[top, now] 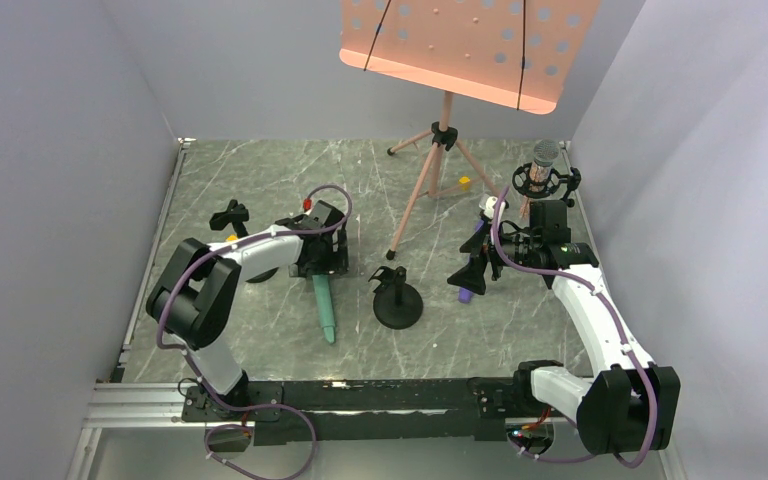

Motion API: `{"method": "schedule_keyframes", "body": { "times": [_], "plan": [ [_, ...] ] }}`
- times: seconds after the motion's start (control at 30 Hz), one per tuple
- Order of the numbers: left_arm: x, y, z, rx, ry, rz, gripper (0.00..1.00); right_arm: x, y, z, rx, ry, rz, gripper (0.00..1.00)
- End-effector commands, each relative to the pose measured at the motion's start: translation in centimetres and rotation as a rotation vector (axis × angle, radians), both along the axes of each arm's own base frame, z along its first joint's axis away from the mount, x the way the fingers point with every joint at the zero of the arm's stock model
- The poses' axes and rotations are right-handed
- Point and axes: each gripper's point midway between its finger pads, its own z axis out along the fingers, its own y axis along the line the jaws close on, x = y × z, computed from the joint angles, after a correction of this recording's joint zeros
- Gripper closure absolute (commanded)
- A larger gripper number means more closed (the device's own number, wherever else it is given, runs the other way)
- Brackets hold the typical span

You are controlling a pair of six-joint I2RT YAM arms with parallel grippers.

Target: Attach the microphones to the stand

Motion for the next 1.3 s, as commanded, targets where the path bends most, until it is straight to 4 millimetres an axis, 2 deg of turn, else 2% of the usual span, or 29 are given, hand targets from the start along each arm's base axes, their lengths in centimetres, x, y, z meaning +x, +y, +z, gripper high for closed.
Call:
{"method": "schedule_keyframes", "body": {
  "times": [0.0, 0.17, 0.27, 0.33, 0.4, 0.43, 0.47, 0.53, 0.6, 0.77, 0.93, 1.13, 1.27],
  "plan": [
    [0.1, -0.3, -0.4, -0.024, 0.002, 0.024, 0.08, 0.5, 0.1, 1.7, 0.009, -0.068, 0.019, 0.00],
    [0.1, -0.3, -0.8, -0.023, 0.011, 0.023, 0.18, 0.5, 0.1, 1.8, 0.010, -0.070, 0.020, 0.00],
    [0.1, -0.4, -0.9, -0.023, 0.013, 0.022, 0.27, 0.5, 0.1, 1.8, 0.010, -0.069, 0.023, 0.00],
    [0.1, -0.4, -0.8, -0.023, 0.012, 0.020, 0.36, 0.5, 0.1, 1.8, 0.010, -0.072, 0.023, 0.00],
    [0.2, -0.3, -0.4, -0.024, 0.002, 0.016, 0.56, 0.4, 0.1, 1.8, 0.010, -0.073, 0.024, 0.00],
    [0.2, -0.3, -0.1, -0.024, -0.009, 0.016, 0.69, 0.4, 0.1, 1.8, 0.010, -0.073, 0.024, 0.00],
    [0.4, -0.3, 0.4, -0.026, -0.022, 0.016, 0.85, 0.4, 0.1, 1.8, 0.010, -0.074, 0.024, 0.00],
    [0.6, -0.2, 1.6, -0.031, -0.053, 0.008, 0.95, 0.4, 0.1, 1.9, 0.010, -0.074, 0.026, 0.00],
    [1.0, -0.4, 3.7, -0.056, -0.120, -0.009, 1.00, 0.3, 0.2, 1.8, 0.012, -0.072, 0.030, 0.00],
    [1.1, -1.5, 10.1, -0.162, -0.304, -0.115, 1.00, 0.0, 0.3, 1.7, 0.017, -0.066, 0.054, 0.00],
    [-0.5, -4.0, 16.9, -0.330, -0.505, -0.357, 1.00, -0.4, 0.5, 1.8, 0.025, -0.069, 0.074, 0.00],
    [-3.8, -5.9, 24.1, -0.429, -0.709, -0.656, 1.00, -1.1, 0.7, 2.0, 0.041, -0.084, 0.110, 0.00],
    [-7.7, -7.8, 29.6, -0.558, -0.909, -0.930, 1.00, -1.5, 0.9, 2.2, 0.052, -0.086, 0.131, 0.00]
  ]
}}
